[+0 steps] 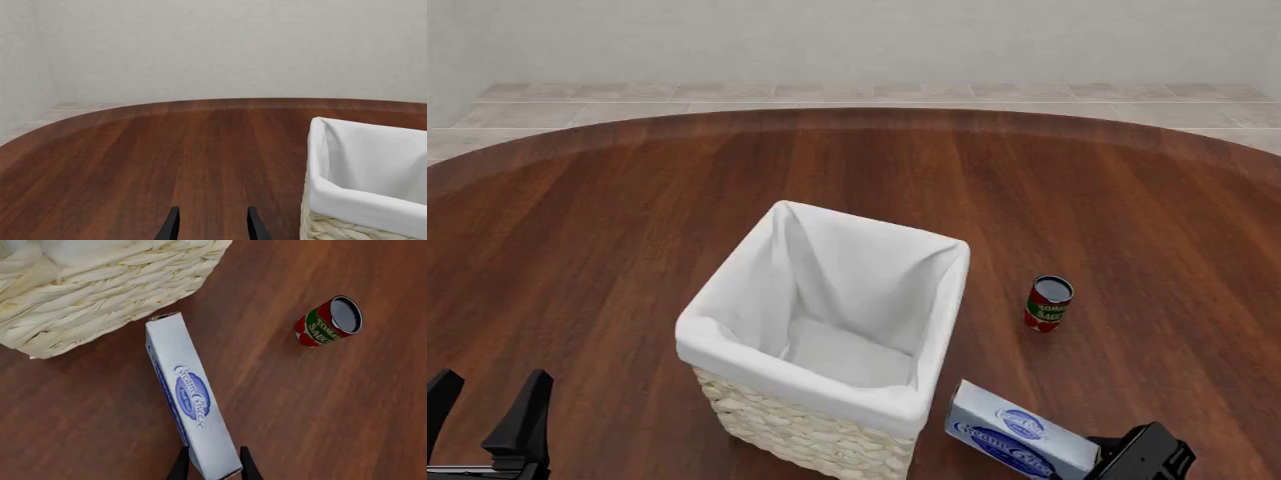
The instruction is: Pick up the cream cheese box, and put it in the basket.
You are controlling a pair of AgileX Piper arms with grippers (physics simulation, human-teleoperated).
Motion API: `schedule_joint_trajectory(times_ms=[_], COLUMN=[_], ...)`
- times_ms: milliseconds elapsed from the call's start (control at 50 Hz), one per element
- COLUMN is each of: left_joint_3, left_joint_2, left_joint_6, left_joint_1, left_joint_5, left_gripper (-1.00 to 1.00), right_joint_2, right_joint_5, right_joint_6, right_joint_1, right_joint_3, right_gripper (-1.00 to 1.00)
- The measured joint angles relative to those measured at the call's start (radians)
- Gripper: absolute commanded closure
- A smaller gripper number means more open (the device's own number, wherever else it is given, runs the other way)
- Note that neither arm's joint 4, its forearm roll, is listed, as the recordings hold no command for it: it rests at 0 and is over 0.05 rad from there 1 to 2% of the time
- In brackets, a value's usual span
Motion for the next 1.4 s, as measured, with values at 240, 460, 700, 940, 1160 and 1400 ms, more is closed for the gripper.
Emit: schedule_joint_trajectory(times_ms=[240,460,700,940,1160,1400], left_joint_3=[0.0,0.0,0.0,0.0,0.0,0.0], left_joint_2=[0.0,0.0,0.0,0.0,0.0,0.0], left_joint_6=[0.0,0.0,0.0,0.0,0.0,0.0], left_joint_1=[0.0,0.0,0.0,0.0,0.0,0.0], left_joint_5=[0.0,0.0,0.0,0.0,0.0,0.0], left_gripper=[-1.0,-1.0,-1.0,-1.0,-1.0,-1.0], right_joint_2=[-0.017,-0.062,-0.109,-0.151,-0.179,-0.232], right_joint_5=[0.006,0.047,0.088,0.123,0.148,0.2], right_joint_6=[-0.014,-0.027,-0.03,-0.029,-0.029,-0.028], right_joint_1=[0.002,0.009,0.008,0.005,0.002,0.002], right_joint_3=[-0.001,-0.002,0.001,0.002,0.001,-0.007], right_gripper=[1.0,1.0,1.0,1.0,1.0,1.0])
